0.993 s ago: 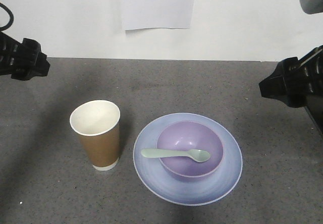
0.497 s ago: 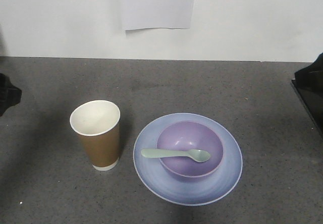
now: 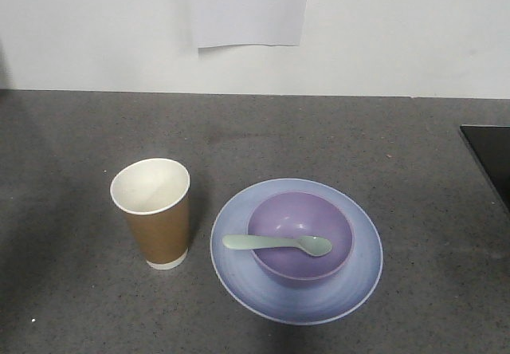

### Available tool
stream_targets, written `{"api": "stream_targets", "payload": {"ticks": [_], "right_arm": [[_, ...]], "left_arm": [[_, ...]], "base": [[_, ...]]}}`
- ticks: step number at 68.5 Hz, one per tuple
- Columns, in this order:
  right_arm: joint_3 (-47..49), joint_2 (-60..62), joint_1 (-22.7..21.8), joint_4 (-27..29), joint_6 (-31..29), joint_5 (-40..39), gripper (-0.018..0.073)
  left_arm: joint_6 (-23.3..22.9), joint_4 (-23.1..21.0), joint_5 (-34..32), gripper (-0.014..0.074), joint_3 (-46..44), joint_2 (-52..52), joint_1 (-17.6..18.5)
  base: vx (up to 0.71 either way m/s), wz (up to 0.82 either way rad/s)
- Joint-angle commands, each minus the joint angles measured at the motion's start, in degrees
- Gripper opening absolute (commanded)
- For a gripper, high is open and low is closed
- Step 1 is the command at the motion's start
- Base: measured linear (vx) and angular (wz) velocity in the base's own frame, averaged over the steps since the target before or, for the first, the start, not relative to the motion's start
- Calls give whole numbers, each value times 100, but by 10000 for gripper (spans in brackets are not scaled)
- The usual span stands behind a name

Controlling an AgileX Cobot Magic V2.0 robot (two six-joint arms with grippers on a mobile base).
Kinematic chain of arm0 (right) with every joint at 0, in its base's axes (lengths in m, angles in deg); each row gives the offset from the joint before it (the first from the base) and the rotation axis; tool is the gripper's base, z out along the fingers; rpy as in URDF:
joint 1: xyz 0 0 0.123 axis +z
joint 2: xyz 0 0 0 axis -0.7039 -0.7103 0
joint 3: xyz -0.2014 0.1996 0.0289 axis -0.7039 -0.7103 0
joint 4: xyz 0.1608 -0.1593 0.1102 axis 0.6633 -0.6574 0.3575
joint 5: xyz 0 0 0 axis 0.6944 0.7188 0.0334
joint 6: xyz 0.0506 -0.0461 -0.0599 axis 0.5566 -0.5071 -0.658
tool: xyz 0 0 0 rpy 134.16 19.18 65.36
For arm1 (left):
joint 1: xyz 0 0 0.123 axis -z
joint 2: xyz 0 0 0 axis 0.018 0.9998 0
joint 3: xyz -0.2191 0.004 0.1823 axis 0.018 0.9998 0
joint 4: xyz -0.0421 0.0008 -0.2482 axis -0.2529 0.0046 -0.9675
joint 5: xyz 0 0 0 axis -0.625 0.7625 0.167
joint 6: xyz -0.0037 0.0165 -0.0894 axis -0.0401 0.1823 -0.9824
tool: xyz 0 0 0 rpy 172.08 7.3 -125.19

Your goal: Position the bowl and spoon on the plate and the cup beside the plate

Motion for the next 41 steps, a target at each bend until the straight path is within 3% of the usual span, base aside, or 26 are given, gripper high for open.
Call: {"api": "stream_targets", "payload": {"ticks": [1, 15, 23, 31, 41], "right_arm": [[-191, 333, -21, -129, 39, -595, 549], [-609, 801, -21, -134, 39, -780, 515], [-640, 830, -21, -168, 39, -796, 447], [-640, 830, -21, -212, 39, -831, 326], [-640, 830, -21, -215, 39, -848, 123]], "left_arm": [[-77, 80, -570, 575, 129, -294, 15], [-77, 80, -808, 571, 610, -706, 15], [-77, 80, -895, 517, 748, -782, 15], [-77, 80, -954, 393, 748, -782, 15], [-71, 80, -1094, 150, 748, -782, 15]], "base": [[0, 0], [0, 0], [0, 0], [0, 0], [0, 0]]}}
